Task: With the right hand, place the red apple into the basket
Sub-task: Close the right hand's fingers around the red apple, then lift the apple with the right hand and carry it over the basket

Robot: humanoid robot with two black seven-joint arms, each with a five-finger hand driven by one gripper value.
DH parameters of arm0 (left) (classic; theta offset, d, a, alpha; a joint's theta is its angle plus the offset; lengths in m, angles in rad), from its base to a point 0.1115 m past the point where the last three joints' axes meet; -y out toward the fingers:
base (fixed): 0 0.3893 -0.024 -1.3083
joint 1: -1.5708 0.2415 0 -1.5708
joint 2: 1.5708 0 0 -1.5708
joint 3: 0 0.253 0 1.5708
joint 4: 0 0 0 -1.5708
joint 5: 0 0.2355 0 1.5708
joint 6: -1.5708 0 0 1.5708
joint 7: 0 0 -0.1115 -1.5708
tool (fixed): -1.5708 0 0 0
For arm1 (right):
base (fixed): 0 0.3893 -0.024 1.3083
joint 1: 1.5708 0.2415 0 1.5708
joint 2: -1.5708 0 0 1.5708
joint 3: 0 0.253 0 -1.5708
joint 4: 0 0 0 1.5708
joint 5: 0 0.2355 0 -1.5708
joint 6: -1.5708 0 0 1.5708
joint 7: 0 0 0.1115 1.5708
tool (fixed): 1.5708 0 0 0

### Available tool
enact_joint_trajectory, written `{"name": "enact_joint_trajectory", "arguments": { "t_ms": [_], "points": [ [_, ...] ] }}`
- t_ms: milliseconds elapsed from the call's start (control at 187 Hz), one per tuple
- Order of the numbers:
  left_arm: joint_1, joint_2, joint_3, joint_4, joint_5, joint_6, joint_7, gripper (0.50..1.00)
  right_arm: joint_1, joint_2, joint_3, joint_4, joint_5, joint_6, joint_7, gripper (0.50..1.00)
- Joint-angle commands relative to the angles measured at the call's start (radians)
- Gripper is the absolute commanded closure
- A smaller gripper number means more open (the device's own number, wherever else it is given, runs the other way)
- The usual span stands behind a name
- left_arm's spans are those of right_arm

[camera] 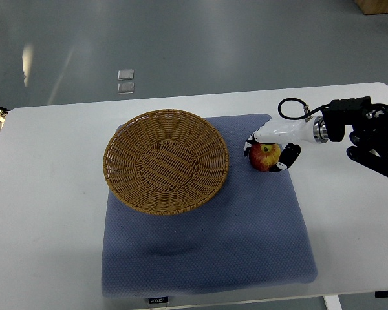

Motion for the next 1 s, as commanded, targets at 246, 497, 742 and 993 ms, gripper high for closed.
{"name": "enact_joint_trajectory", "arguments": {
  "t_ms": [246,497,742,993],
  "points": [
    [0.000,0.000,0.000,0.000,0.000,0.000,0.000,0.500,0.048,-0.015,0.003,0.000,0.003,0.000,0.000,0.777],
    [0.000,0.000,0.000,0.000,0.000,-0.001,0.000,0.500,0.133,-0.011,0.008,0.011,0.011,0.000,0.003,0.773],
    [0.000,0.000,0.000,0.000,0.000,0.000,0.000,0.500,0.250,0.025,0.011,0.054,0.021,-0.002,0.005,0.762],
    [0.000,0.000,0.000,0.000,0.000,-0.001,0.000,0.500,0.264,0.180,0.015,0.054,0.025,-0.015,0.006,0.758]
  ]
}}
